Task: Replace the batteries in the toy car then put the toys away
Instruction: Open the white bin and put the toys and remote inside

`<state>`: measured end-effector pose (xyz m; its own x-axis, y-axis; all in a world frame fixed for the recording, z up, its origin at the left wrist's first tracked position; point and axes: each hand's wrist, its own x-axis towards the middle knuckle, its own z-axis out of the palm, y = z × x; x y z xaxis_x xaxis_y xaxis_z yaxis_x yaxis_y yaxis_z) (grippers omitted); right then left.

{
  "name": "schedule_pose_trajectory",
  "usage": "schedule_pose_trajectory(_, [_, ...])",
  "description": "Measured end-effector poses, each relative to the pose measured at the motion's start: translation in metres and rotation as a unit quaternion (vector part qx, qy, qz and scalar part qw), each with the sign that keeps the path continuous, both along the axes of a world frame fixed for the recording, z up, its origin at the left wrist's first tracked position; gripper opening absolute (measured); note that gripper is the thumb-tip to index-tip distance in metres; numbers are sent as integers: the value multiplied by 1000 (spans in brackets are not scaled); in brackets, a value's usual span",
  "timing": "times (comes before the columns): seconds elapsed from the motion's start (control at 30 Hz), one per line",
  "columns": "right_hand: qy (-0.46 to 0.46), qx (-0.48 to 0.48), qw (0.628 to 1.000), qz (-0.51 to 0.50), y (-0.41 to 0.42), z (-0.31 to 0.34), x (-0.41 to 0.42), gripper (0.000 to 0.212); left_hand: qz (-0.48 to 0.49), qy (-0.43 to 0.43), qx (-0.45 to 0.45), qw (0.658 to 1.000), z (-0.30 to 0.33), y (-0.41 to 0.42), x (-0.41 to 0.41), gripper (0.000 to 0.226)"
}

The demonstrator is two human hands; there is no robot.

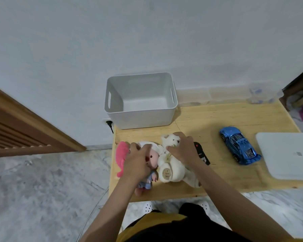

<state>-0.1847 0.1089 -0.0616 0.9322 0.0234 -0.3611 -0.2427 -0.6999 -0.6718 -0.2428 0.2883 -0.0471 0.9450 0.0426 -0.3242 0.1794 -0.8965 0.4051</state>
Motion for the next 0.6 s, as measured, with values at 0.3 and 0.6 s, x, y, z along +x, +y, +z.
schedule_pose_trajectory(0.3, [-122, 42, 992, -11, -14, 17, -24, 61, -3, -12, -27, 1000, -17, 2, -15, 72])
schedule_pose_trajectory(0.6, [-262, 78, 962, 12, -7, 134, 38, 64, 5, -157, -207, 966, 78, 38, 51, 73])
